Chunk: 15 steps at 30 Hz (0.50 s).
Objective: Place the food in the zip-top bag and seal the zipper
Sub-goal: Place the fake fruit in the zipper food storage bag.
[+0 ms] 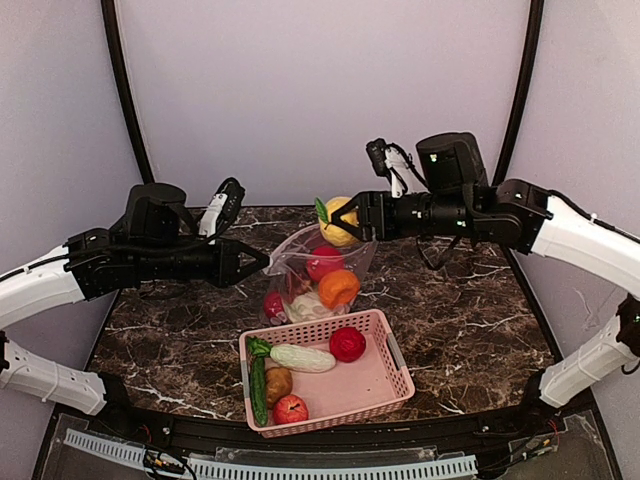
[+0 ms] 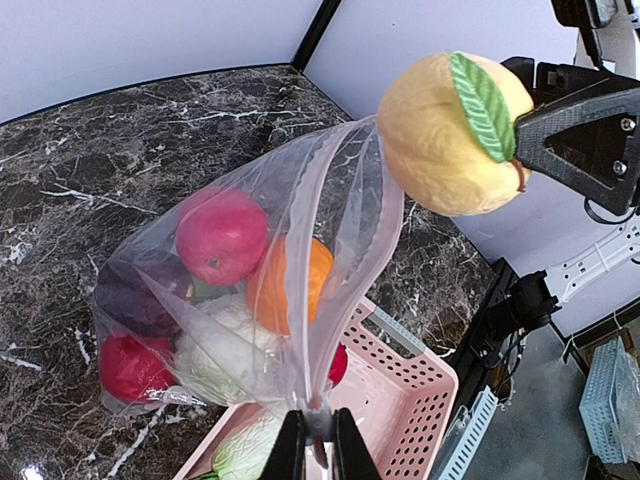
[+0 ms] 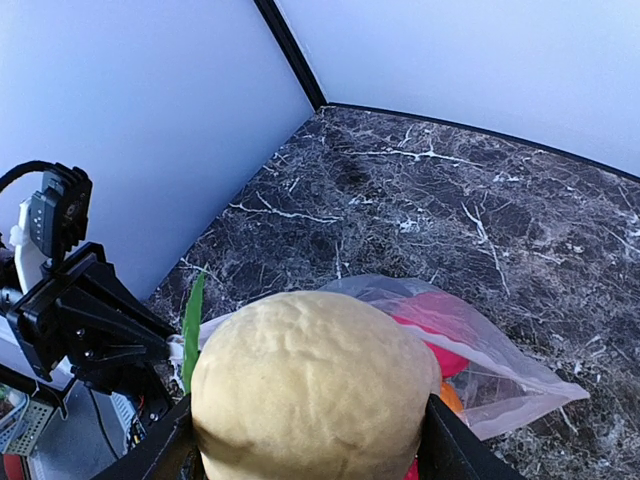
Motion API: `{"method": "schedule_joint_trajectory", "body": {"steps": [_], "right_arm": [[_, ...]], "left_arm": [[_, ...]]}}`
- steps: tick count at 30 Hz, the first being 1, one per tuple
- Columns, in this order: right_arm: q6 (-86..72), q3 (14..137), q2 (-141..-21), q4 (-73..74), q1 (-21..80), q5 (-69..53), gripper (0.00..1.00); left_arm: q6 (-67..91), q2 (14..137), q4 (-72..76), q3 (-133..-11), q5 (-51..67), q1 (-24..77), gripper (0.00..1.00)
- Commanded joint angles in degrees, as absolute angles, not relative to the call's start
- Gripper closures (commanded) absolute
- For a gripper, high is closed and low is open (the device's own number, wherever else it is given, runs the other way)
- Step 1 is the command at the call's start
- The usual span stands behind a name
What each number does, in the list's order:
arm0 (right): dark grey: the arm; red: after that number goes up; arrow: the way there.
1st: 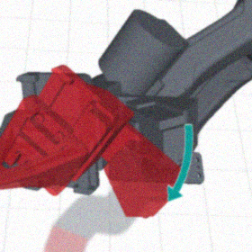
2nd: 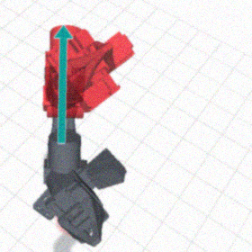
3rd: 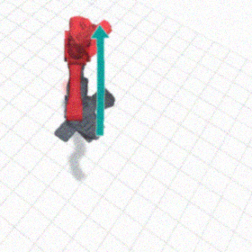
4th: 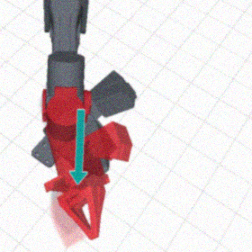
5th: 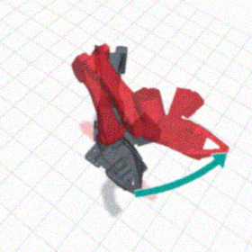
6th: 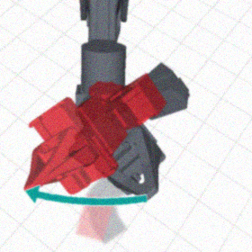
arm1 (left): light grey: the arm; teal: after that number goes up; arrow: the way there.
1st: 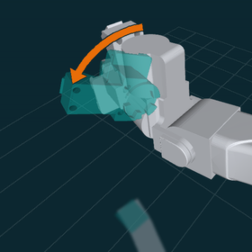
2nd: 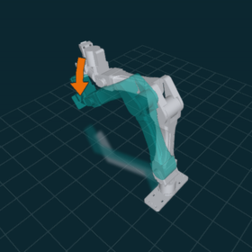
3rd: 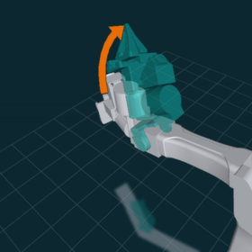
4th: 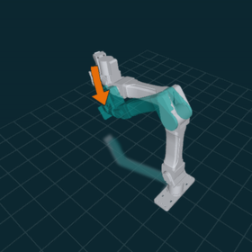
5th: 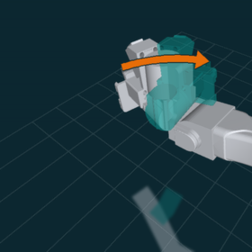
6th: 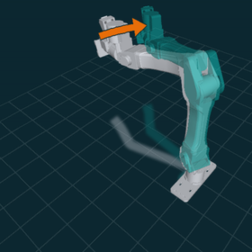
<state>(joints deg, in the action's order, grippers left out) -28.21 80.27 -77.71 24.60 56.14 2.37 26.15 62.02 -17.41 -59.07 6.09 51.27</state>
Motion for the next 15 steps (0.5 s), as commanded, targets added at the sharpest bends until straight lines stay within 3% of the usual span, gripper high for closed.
{"method": "schedule_joint_trajectory", "body": {"steps": [1,8,15], "right_arm": [[-27.6,82.1,-80.3,24.1,55.8,4.2,0.46],[-28.5,81.8,-82.9,26.7,55.9,10.1,0.46],[-28.3,83.6,-87.3,28.5,56.0,8.5,0.46]], "left_arm": [[25.9,61.1,-16.4,-58.7,7.0,51.0,0.99],[26.2,60.9,-15.8,-58.5,7.5,51.0,0.99],[25.9,61.4,-15.6,-58.6,8.3,51.0,0.99]]}}
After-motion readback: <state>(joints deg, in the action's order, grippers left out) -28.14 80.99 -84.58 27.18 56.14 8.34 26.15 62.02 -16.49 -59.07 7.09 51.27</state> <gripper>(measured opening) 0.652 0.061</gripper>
